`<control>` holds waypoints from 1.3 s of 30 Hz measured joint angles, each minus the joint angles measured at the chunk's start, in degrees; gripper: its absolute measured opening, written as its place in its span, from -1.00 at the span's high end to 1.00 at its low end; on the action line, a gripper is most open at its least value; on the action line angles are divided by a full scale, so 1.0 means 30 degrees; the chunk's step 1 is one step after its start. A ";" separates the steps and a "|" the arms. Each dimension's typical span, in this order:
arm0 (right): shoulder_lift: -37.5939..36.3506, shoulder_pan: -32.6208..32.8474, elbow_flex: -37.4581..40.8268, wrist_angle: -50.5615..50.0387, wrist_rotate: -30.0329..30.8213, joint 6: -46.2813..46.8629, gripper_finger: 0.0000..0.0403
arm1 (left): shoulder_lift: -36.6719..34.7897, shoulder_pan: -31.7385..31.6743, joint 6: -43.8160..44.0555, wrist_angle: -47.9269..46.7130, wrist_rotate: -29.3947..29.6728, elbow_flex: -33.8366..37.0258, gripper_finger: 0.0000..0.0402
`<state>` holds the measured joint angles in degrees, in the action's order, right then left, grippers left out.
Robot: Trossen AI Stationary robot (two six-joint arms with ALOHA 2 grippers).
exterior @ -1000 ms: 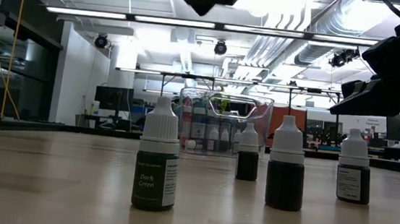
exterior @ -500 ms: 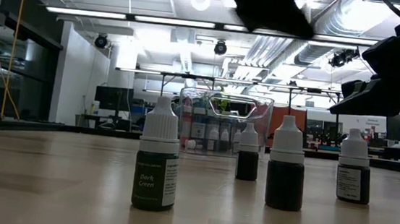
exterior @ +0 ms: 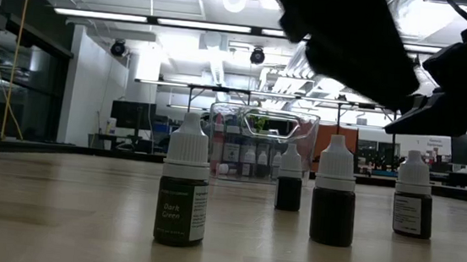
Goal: Pick & Place food coloring
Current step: Put the top small violet food coloring bottle into the transparent bin
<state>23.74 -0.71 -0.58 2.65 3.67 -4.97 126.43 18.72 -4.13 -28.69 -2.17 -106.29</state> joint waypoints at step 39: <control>-0.0042 0.0000 -0.0007 0.0043 -0.0003 0.0000 1.00 | 0.1093 -0.0625 0.1105 0.1633 -0.0104 0.0005 -0.14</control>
<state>23.62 -0.71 -0.60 2.78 3.66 -4.97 129.71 16.84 -0.82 -23.79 -2.48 -106.28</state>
